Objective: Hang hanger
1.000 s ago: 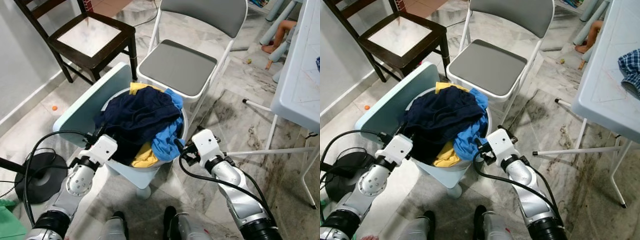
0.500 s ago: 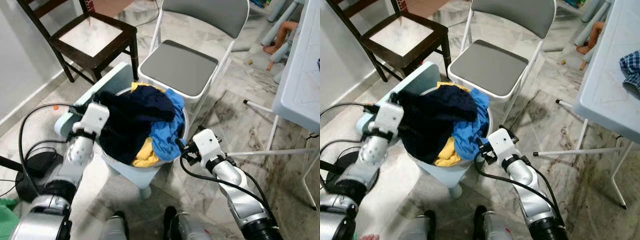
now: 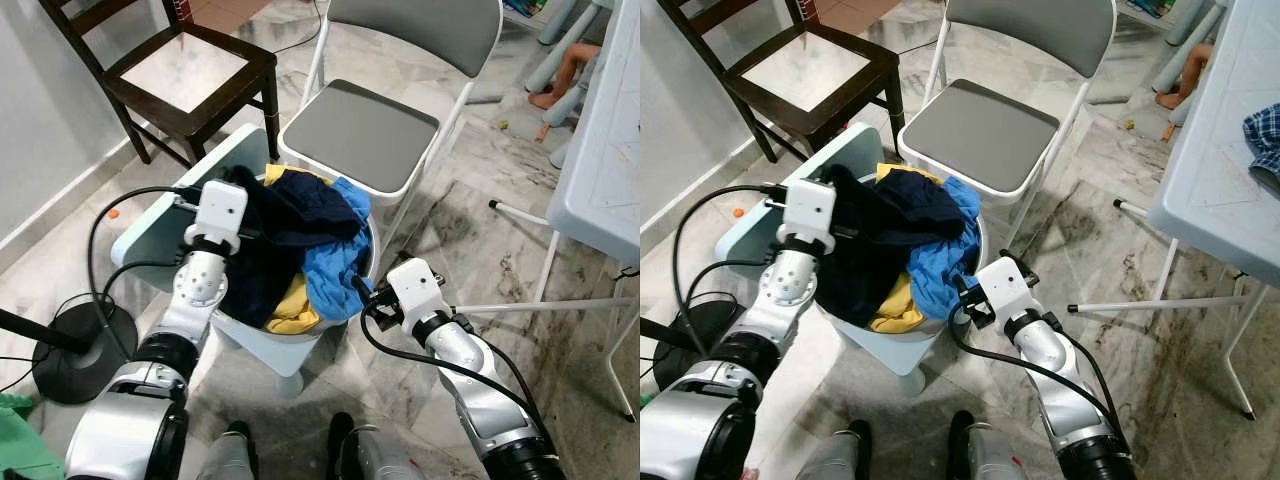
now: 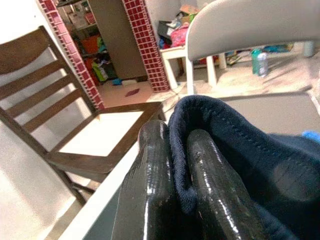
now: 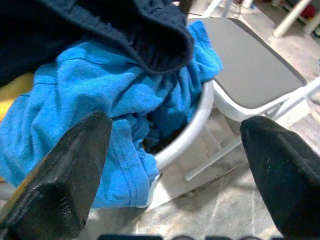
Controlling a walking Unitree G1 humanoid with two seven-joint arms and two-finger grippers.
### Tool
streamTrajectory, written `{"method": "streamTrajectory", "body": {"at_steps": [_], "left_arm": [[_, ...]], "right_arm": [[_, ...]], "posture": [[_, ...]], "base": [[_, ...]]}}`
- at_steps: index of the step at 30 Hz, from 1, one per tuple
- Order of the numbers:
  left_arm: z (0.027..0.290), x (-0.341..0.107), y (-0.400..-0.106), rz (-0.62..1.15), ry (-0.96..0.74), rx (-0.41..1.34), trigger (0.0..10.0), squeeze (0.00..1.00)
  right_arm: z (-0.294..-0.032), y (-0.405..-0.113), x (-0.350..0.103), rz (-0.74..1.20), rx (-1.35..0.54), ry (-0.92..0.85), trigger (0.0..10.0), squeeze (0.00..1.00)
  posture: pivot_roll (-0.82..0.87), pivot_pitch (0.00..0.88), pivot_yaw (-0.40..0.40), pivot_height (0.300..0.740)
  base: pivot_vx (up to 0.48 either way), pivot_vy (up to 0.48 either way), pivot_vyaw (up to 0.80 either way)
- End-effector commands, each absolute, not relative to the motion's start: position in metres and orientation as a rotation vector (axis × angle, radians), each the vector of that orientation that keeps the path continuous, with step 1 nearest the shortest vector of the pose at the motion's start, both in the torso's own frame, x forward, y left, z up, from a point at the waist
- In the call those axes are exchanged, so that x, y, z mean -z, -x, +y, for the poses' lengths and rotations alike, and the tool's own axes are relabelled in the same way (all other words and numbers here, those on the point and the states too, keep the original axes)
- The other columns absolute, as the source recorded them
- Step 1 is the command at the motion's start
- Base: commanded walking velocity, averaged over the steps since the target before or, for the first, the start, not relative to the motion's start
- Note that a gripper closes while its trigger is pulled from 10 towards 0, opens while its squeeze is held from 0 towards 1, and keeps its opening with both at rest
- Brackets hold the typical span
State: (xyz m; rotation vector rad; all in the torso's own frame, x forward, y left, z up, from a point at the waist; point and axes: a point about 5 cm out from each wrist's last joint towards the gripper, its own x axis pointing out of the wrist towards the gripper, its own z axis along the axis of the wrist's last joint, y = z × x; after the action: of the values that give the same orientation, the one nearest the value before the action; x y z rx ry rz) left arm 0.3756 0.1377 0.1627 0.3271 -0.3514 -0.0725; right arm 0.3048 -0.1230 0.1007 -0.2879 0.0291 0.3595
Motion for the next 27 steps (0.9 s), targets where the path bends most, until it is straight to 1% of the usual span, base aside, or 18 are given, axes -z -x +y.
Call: {"method": "streamTrajectory", "body": {"at_steps": [1, 3, 7, 9, 12, 16, 17, 19, 20, 21, 22, 24, 27], "left_arm": [[0.132, -0.156, -0.374, -0.318, -0.296, 0.097, 0.0, 0.0], [0.125, -0.151, -0.372, -0.3, -0.246, 0.107, 0.0, 0.0], [0.117, -0.145, -0.368, -0.291, -0.216, 0.13, 0.0, 0.0], [0.11, -0.137, -0.361, -0.293, -0.21, 0.148, 0.0, 0.0], [0.114, -0.133, -0.357, -0.286, -0.21, 0.139, 0.0, 0.0], [0.125, -0.126, -0.348, -0.287, -0.217, 0.113, 0.0, 0.0], [0.132, -0.12, -0.342, -0.27, -0.241, 0.123, 1.8, 0.0], [0.133, -0.116, -0.339, -0.255, -0.268, 0.137, 10.0, 0.0], [0.134, -0.115, -0.338, -0.249, -0.281, 0.144, 10.0, 0.0], [0.14, -0.105, -0.335, -0.207, -0.29, 0.135, 10.0, 0.0], [0.142, -0.103, -0.335, -0.192, -0.294, 0.122, 10.0, 1.0], [0.145, -0.102, -0.338, -0.171, -0.305, 0.1, 10.0, 1.0], [0.147, -0.112, -0.344, -0.198, -0.324, 0.076, 10.0, 1.0]], "right_arm": [[-0.127, -0.303, -0.103, 0.018, -0.321, 0.233, 10.0, 0.0], [-0.127, -0.303, -0.103, 0.02, -0.296, 0.19, 10.0, 0.0], [-0.127, -0.303, -0.101, 0.028, -0.285, 0.175, 10.0, 0.0], [-0.126, -0.305, -0.096, 0.054, -0.281, 0.159, 10.0, 0.0], [-0.125, -0.306, -0.094, 0.075, -0.281, 0.119, 10.0, 0.0], [-0.117, -0.308, -0.092, 0.087, -0.327, 0.135, 10.0, 0.0], [-0.114, -0.309, -0.092, 0.086, -0.337, 0.142, 10.0, 0.0], [-0.114, -0.311, -0.093, 0.086, -0.338, 0.141, 10.0, 0.0], [-0.114, -0.312, -0.093, 0.086, -0.338, 0.139, 10.0, 0.0], [-0.112, -0.312, -0.093, 0.085, -0.343, 0.138, 10.0, 0.0], [-0.112, -0.312, -0.093, 0.085, -0.345, 0.137, 10.0, 0.0], [-0.111, -0.313, -0.092, 0.088, -0.356, 0.14, 10.0, 0.0], [-0.112, -0.314, -0.093, 0.086, -0.358, 0.146, 10.0, 0.0]], "posture": [[0.16, 0.304, -0.059, 0.74], [0.17, 0.301, -0.065, 0.74], [0.19, 0.301, -0.071, 0.74], [0.23, 0.295, -0.088, 0.74], [0.25, 0.297, -0.097, 0.74], [0.28, 0.295, -0.109, 0.74], [0.29, 0.295, -0.114, 0.74], [0.29, 0.297, -0.118, 0.74], [0.29, 0.297, -0.118, 0.74], [0.3, 0.297, -0.121, 0.74], [0.3, 0.299, -0.124, 0.74], [0.3, 0.3, -0.129, 0.74], [0.29, 0.306, -0.134, 0.74]], "base": [[0.0, 0.0, 0.0], [0.0, 0.0, 0.0], [0.0, 0.0, 0.0], [0.0, 0.0, 0.0], [0.0, 0.0, 0.0], [0.0, 0.0, 0.0], [0.0, 0.0, 0.0], [0.0, 0.0, 0.0], [0.0, 0.0, 0.0], [0.0, 0.0, 0.0], [0.0, 0.0, 0.0], [0.0, 0.0, 0.0], [0.0, 0.0, 0.0]]}}
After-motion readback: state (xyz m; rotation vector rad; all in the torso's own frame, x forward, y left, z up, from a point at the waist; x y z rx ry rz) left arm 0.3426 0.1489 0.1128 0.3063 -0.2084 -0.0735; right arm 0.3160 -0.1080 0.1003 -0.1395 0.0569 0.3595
